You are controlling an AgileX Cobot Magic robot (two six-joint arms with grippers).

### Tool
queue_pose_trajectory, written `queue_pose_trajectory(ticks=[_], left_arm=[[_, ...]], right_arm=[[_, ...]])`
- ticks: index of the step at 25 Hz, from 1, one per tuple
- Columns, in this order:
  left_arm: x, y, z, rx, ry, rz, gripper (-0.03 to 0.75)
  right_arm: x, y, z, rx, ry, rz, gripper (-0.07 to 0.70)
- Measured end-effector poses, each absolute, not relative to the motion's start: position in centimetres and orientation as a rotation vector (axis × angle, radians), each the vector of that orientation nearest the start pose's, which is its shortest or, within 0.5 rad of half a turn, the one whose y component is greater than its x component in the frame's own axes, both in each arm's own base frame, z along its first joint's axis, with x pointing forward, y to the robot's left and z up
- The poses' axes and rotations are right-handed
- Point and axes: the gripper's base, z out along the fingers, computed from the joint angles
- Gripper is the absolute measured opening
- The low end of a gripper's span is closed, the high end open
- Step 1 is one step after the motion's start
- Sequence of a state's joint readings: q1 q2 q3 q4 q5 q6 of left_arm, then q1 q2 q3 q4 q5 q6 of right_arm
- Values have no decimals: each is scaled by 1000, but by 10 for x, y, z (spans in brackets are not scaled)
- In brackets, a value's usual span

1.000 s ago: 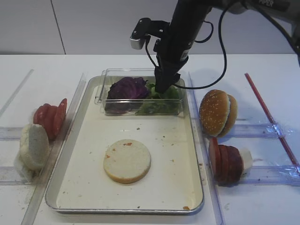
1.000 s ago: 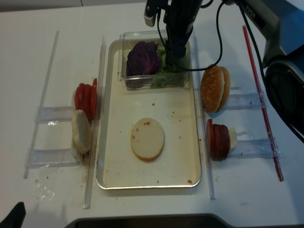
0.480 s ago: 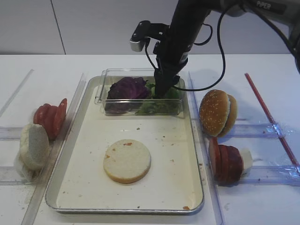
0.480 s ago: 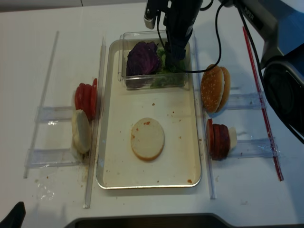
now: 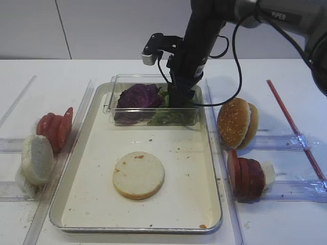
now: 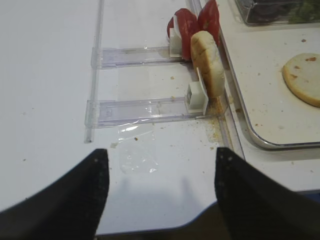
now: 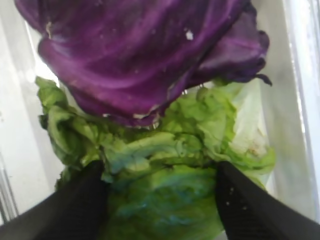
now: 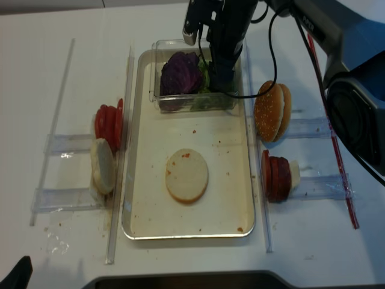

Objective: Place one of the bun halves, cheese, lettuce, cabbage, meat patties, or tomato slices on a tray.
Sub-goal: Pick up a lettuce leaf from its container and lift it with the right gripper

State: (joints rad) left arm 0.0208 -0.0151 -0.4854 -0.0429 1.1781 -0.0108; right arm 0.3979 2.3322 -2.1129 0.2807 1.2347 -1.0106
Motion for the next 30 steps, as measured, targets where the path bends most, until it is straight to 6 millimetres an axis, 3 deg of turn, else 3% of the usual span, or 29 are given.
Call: queue_pose_trajectory(ticks=[6, 17, 30], left_arm=[[-11, -4, 264, -29, 2160, -47, 420], [-11, -4, 264, -29, 2160, -47, 420], [-11, -4, 264, -29, 2160, -47, 420]], right_arm=[[446, 213, 201, -1777, 2238, 290, 480], [446, 213, 200, -1758, 2257, 290, 379], [446, 213, 200, -1727, 2285, 292, 137]])
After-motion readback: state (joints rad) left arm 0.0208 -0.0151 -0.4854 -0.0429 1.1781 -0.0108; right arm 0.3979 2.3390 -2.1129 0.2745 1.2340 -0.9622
